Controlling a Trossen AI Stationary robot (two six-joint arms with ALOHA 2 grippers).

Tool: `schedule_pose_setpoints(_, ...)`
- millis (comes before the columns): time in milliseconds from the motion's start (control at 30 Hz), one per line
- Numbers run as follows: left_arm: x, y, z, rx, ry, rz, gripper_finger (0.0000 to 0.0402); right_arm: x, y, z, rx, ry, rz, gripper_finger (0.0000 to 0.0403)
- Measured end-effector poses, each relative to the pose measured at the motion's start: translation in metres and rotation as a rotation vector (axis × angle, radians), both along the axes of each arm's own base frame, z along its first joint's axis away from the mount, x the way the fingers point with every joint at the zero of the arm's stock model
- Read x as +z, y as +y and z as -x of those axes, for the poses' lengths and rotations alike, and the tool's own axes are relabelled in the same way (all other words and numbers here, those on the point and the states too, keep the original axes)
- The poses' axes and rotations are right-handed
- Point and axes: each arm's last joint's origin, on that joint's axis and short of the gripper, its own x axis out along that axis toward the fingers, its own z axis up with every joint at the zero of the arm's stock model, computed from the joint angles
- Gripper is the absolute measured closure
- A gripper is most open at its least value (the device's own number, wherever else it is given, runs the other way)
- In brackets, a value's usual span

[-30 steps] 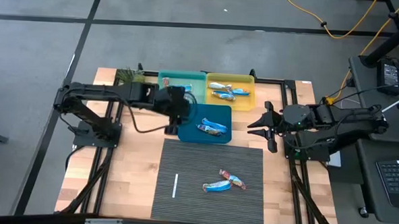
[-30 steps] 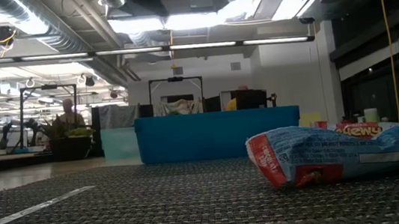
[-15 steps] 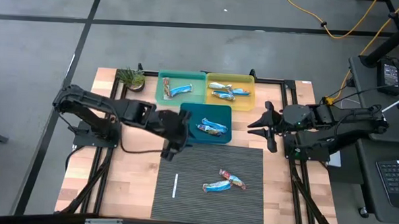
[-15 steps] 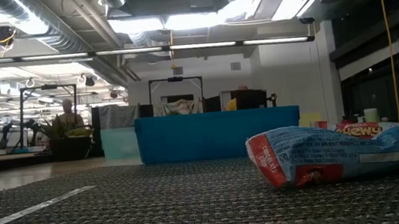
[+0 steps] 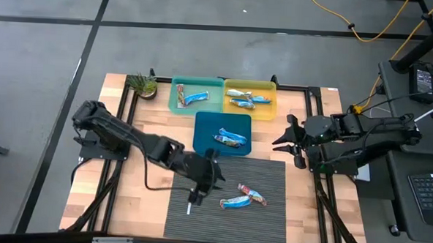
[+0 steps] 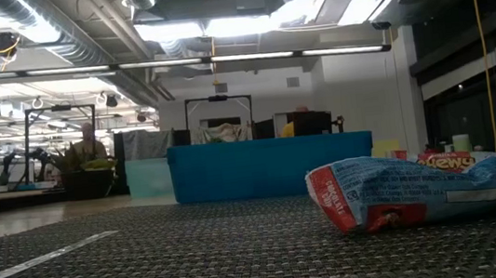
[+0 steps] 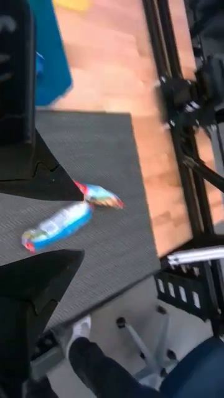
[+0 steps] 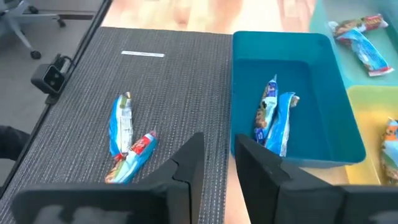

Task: Pick and place Granola Bars by type
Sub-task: Put the red granola bar into the green bin

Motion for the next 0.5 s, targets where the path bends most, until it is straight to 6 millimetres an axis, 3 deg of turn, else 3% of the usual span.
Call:
schedule_pose_setpoints(200,0.006,-0.031,-0.026,-0.018,0.04,0.001,0.0274,0.0,0.001,0.0,0.05,-0.007,0.028,0.0311)
schedule_pose_setpoints(400,0.008,-0.042,-0.05,-0.007,0.147,0.01,0.0274,0.0,0.001,0.0,0.065,-0.011,0.043,0.0311)
schedule_pose_setpoints(500,-0.006,-0.043,-0.057,-0.013,0.215,0.021,0.0272,0.0,0.001,0.0,0.065,-0.011,0.042,0.0311)
